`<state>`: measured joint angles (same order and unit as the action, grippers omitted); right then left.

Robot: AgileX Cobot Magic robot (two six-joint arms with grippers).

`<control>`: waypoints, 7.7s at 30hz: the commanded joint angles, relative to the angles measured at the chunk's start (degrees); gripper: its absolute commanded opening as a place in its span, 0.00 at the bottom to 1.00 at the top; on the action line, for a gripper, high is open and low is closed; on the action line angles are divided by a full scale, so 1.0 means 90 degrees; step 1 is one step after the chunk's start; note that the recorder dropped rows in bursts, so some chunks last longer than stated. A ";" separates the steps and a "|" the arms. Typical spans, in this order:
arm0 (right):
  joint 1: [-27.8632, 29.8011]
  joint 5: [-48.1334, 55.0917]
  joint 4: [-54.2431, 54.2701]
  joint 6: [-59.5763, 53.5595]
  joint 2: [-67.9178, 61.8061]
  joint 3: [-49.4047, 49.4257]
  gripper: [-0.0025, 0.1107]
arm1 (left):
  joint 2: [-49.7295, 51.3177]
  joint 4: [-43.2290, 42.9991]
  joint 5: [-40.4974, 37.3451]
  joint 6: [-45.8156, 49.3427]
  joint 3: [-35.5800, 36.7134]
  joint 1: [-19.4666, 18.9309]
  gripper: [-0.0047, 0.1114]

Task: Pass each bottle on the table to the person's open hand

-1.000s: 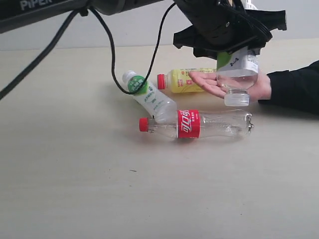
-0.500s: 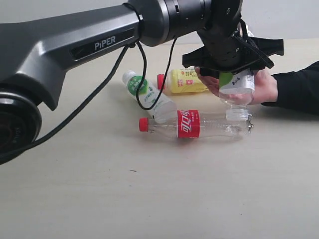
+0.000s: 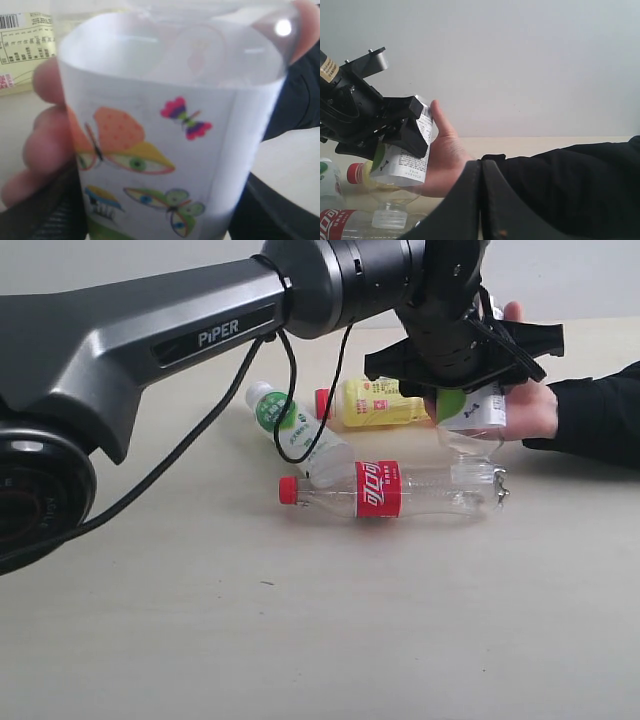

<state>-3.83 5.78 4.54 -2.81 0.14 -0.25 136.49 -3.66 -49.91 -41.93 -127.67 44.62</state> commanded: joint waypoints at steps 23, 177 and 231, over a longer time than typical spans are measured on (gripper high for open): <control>-0.0020 -0.0083 -0.0001 0.0006 -0.0016 0.0027 0.02 | -0.0274 -0.0083 0.0222 0.0856 -0.0048 -0.0010 0.71; -0.0020 0.0983 -0.1371 0.1001 -0.5154 -0.4806 0.02 | -1.5165 0.3167 0.7648 0.5606 1.4063 -0.1023 0.04; -0.3052 0.5551 -0.0731 -0.5841 -1.2811 -0.8903 0.64 | -1.5165 0.3098 0.6045 0.5616 1.4185 -0.1023 0.04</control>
<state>-31.09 58.58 -1.52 -55.37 -114.07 -80.05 0.29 24.47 4.45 8.81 -0.19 35.41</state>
